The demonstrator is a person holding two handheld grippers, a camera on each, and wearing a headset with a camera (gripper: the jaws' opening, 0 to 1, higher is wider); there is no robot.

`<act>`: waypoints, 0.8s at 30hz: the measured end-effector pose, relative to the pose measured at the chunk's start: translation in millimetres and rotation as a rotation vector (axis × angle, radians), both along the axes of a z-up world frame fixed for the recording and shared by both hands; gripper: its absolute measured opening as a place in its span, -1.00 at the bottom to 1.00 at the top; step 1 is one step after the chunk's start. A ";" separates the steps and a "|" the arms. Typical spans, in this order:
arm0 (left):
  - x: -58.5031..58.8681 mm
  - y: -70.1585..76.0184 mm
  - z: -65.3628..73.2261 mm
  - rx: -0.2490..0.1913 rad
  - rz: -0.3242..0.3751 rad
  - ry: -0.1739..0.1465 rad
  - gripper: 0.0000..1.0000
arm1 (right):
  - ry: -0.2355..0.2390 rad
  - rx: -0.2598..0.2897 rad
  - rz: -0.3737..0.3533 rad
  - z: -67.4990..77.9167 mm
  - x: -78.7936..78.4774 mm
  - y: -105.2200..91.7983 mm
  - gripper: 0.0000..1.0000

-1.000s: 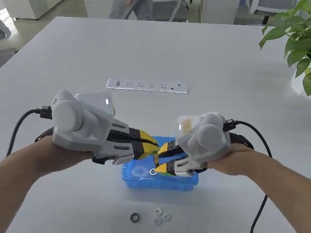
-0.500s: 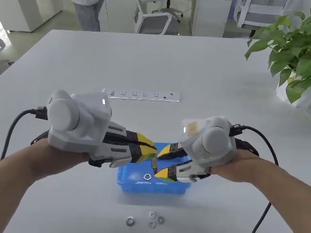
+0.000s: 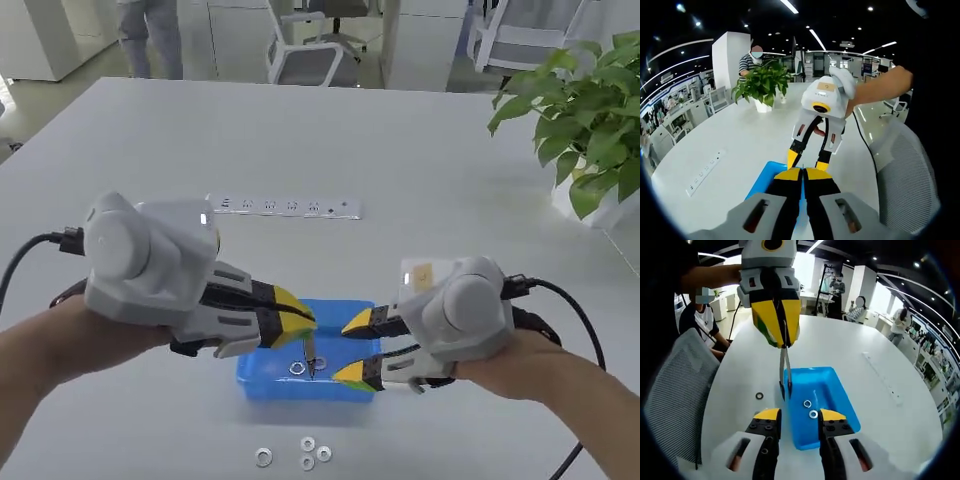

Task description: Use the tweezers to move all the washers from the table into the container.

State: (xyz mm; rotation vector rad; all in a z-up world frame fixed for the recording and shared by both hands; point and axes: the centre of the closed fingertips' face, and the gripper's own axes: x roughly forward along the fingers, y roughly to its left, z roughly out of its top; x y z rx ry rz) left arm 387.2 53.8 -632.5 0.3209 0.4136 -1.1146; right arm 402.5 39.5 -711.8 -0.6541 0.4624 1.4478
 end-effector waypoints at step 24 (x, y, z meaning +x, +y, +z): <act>-33.5 4.2 -19.6 0.019 -0.031 0.016 -0.90 | 0.048 0.039 -0.159 -1.4 -12.2 -31.8 -0.06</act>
